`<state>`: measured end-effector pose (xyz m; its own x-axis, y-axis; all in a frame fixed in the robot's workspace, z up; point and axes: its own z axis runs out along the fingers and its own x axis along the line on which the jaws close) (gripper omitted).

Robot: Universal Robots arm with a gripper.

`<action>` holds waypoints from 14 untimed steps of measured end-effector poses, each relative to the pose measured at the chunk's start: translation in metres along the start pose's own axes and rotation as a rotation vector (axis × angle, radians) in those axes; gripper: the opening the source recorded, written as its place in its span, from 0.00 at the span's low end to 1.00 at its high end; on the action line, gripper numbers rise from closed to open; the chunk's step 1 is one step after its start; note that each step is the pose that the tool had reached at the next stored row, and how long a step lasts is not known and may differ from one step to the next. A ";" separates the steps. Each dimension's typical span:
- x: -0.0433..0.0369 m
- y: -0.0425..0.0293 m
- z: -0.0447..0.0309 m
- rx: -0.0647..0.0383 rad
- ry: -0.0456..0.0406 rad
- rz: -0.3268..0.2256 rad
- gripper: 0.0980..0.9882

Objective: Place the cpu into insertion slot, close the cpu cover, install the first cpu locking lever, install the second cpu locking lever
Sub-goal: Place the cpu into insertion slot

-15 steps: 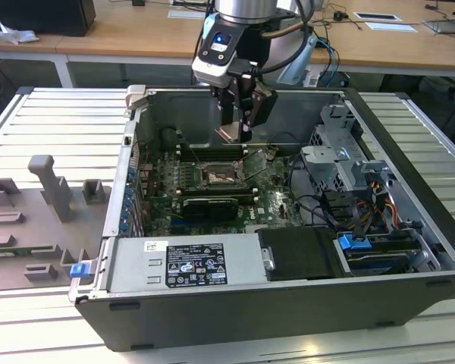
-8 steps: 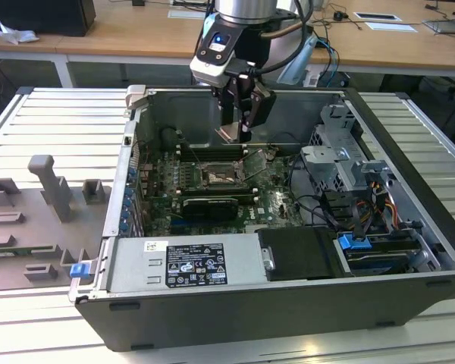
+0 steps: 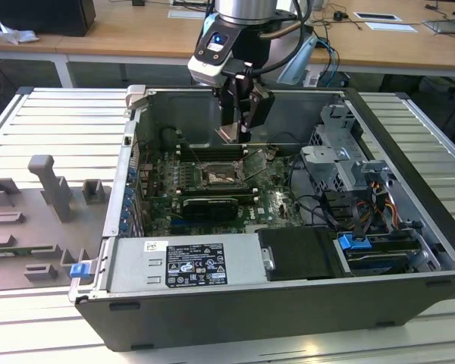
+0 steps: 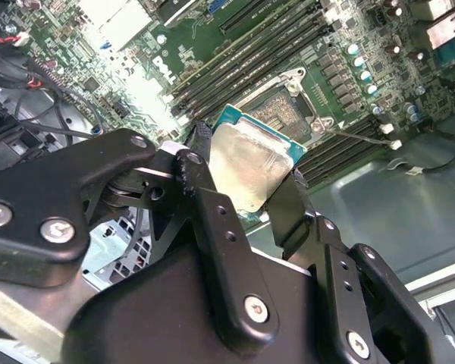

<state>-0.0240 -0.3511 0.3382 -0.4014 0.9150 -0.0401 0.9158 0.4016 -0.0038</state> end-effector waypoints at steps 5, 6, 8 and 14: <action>0.0000 0.0000 0.0008 0.001 0.0001 0.026 0.50; 0.0000 0.0000 0.0008 0.001 0.0001 0.027 0.50; 0.0000 0.0000 0.0012 0.001 0.0002 0.032 0.50; 0.0004 -0.0003 0.0076 0.001 -0.0004 0.036 0.50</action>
<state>-0.0243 -0.3511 0.3306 -0.3681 0.9289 -0.0406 0.9297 0.3683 -0.0038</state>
